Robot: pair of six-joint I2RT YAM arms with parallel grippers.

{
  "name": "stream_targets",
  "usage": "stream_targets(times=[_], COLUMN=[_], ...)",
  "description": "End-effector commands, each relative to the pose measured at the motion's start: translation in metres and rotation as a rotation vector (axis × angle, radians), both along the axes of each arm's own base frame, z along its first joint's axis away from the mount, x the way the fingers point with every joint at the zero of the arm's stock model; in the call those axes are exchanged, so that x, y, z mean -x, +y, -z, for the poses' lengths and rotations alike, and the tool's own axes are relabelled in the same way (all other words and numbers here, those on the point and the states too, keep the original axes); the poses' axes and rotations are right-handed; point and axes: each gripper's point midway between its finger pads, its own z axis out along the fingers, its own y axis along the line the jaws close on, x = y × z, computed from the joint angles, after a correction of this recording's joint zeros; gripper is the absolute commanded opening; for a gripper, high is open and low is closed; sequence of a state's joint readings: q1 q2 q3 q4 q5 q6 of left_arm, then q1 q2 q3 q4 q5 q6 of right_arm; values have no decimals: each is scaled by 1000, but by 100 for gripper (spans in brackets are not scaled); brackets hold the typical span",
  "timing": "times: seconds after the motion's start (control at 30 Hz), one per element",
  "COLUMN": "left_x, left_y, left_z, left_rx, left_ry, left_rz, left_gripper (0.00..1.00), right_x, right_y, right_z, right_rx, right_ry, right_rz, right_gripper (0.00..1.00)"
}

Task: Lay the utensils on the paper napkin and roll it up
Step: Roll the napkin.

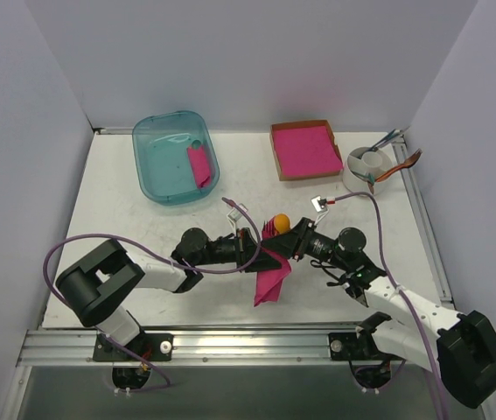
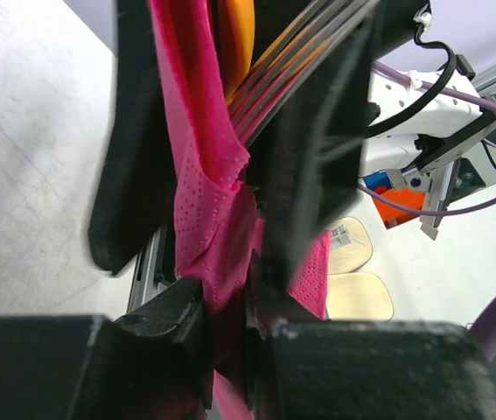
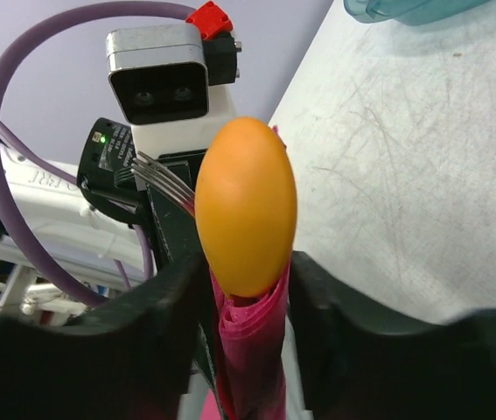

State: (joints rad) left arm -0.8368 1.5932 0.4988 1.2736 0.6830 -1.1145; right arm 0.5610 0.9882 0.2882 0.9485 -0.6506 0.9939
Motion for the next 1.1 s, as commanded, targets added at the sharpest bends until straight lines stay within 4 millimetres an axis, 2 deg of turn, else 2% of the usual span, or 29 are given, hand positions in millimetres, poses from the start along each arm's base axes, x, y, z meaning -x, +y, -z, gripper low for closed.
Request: stream_targets(times=[0.0, 0.07, 0.27, 0.53, 0.8, 0.83, 0.9, 0.93, 1.0, 1.03, 1.07], left_x=[-7, -10, -22, -29, -39, -40, -42, -43, -44, -44, -46], left_y=[1, 4, 12, 11, 11, 11, 10, 10, 9, 9, 9], left_z=[-38, -39, -39, -57, -68, -69, -71, -70, -71, -72, -71], left_rx=[139, 150, 160, 192, 186, 182, 176, 169, 165, 163, 160], left_ry=[-138, -130, -111, -114, -152, -158, -159, -161, -162, -161, -157], left_rz=[-38, -45, -74, -91, -157, -161, -169, -174, -175, -177, -179], left_gripper=[2, 2, 2, 2, 2, 3, 2, 2, 2, 2, 2], right_x=[2, 2, 13, 31, 32, 28, 31, 31, 34, 34, 36], right_y=[-3, -6, -14, -6, 4, 3, 6, 6, 9, 9, 9], right_z=[-13, -13, -17, 3, 17, 20, 26, 26, 27, 29, 30], right_rx=[-15, -7, -7, 24, 116, 132, 157, 158, 162, 166, 166], right_ry=[-50, -58, -87, -67, -43, -34, -28, -30, -28, -25, -26], right_rz=[17, 28, 32, -2, 44, 70, 63, 65, 56, 59, 54], right_gripper=[48, 62, 87, 94, 96, 95, 86, 76, 67, 56, 50])
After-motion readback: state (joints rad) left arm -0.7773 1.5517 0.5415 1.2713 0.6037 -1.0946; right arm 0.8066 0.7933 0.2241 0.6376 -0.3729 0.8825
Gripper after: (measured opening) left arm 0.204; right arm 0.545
